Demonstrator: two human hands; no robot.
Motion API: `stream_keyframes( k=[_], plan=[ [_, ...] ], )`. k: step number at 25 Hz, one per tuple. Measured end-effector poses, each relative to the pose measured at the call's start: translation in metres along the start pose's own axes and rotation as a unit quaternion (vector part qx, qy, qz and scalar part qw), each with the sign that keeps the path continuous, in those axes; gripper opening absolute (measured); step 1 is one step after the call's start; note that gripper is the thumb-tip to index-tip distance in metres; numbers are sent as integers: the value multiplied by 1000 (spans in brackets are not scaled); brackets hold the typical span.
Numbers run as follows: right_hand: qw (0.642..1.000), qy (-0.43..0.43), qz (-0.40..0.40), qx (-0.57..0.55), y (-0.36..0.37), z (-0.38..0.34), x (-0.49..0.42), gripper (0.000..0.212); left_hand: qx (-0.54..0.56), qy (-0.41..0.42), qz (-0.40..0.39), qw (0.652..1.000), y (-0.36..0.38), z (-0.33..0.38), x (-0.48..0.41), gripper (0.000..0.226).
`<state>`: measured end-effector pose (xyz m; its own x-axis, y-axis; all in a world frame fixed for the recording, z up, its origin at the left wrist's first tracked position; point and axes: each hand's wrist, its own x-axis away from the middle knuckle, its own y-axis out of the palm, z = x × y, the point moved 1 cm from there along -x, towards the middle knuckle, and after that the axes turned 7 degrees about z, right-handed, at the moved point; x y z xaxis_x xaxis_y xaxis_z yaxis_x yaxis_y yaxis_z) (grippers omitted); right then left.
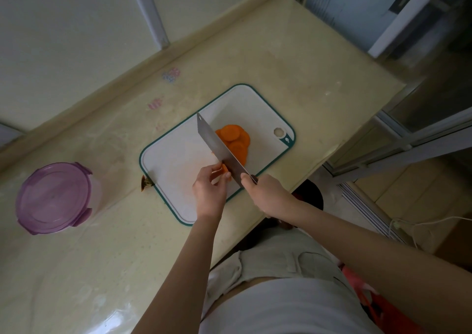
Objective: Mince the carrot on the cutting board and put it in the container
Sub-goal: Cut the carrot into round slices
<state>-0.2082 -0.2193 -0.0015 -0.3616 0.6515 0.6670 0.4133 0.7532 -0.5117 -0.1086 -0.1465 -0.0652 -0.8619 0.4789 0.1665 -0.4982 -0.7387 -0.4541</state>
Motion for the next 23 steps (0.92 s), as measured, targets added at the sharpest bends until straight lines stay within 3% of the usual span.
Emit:
stream_keyframes(
  k=[9, 16, 23],
  plan=[
    [999, -35, 13, -4, 14, -4, -9, 47, 8, -16, -1, 1000, 0, 2, -3, 26],
    [993, -115, 28, -15, 29, -8, -25, 50, 24, -16, 2, 1000, -3, 4, 1, 24],
    [993, -116, 13, -6, 24, -7, -33, 49, 28, 9, -16, 999, -4, -1, 4, 26]
  ],
)
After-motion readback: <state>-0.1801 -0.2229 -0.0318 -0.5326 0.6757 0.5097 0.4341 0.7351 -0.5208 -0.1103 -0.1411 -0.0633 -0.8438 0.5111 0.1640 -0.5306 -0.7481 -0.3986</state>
